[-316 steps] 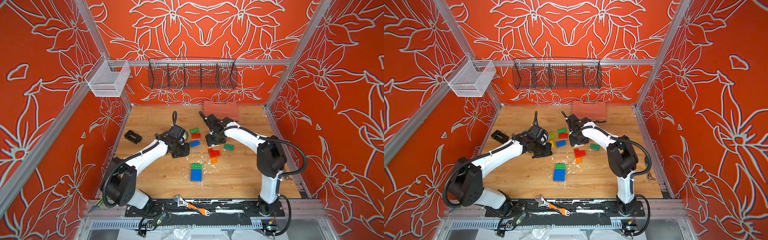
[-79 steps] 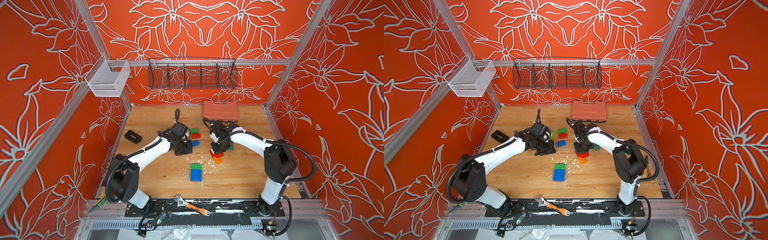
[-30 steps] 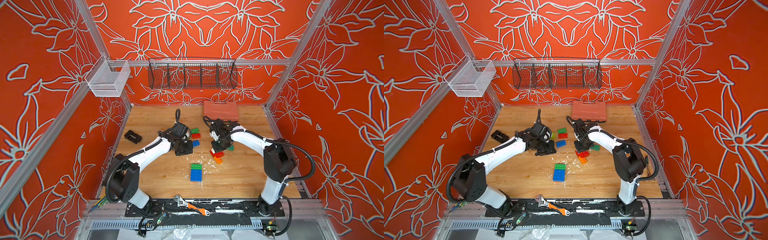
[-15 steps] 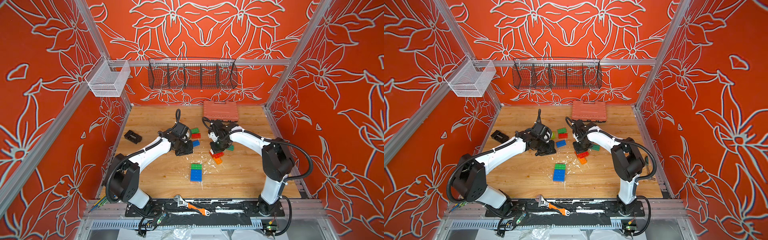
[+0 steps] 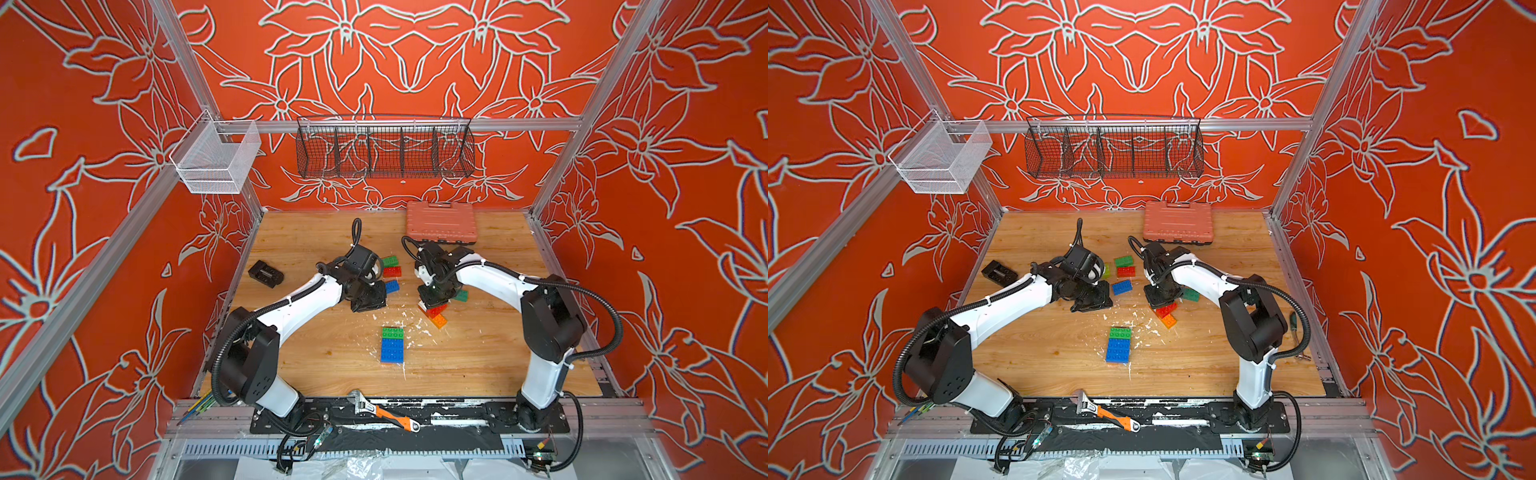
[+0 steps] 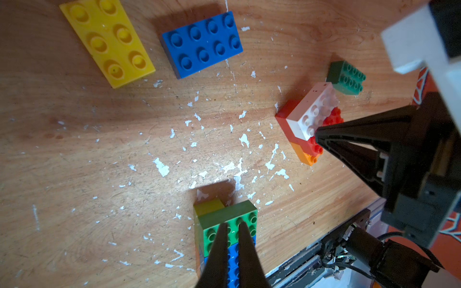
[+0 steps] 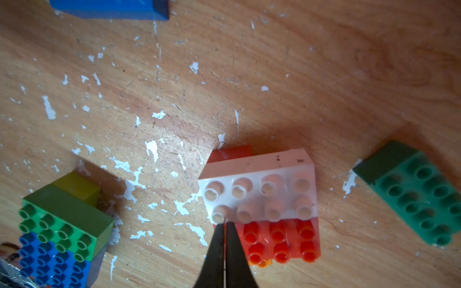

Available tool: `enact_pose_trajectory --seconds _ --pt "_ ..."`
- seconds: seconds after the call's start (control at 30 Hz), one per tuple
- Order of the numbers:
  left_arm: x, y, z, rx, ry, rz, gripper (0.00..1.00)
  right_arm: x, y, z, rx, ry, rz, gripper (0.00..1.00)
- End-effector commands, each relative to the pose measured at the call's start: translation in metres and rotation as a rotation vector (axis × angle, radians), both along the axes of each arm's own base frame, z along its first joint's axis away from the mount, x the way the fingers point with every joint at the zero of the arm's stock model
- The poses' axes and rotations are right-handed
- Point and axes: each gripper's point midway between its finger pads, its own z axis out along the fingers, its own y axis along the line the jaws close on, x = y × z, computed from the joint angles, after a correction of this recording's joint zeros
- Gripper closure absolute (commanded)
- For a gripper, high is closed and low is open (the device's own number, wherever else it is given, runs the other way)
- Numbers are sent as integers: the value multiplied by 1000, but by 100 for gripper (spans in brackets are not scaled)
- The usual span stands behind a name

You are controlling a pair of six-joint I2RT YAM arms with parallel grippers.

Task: Assemble a rectangle with lego
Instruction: Adjust the lego brick at the center of the board, then pick up the lego brick from the center of the board.

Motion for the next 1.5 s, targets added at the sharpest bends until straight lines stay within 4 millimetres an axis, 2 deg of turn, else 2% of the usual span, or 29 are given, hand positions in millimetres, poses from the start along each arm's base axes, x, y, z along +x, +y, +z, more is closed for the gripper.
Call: enact_pose_trajectory --seconds 0.0,0.13,0.2,0.3,0.37,0.53,0.63,0.77,1.17,1.33,1.47 --pt "1 2 -1 27 -2 1 90 14 -2 36 13 -102 -55 79" --pt "2 14 4 75 -40 26 88 31 -27 43 -11 -140 -212 75" --pt "1 18 5 98 -49 23 87 40 -47 43 6 -146 -350 62" --pt "-1 22 2 116 -49 16 86 50 -75 37 29 -144 -514 58" --pt "-2 22 1 111 -55 19 86 52 -89 32 8 -127 -570 49" --pt "-3 23 1 107 -68 14 86 57 -102 14 -45 -81 -645 29" --pt "-3 24 1 115 -75 5 85 59 -101 1 -41 -55 -675 13" --pt "-5 26 1 128 -80 -6 85 58 -107 -14 -88 -35 -710 13" --pt "-10 28 -7 135 -73 -25 84 58 -115 -36 -149 -18 -729 16" --pt "-10 26 -9 127 -69 -39 84 63 -115 -39 -158 -24 -712 20" --pt "-10 24 -10 128 -63 -48 84 66 -111 -44 -158 -11 -692 28"
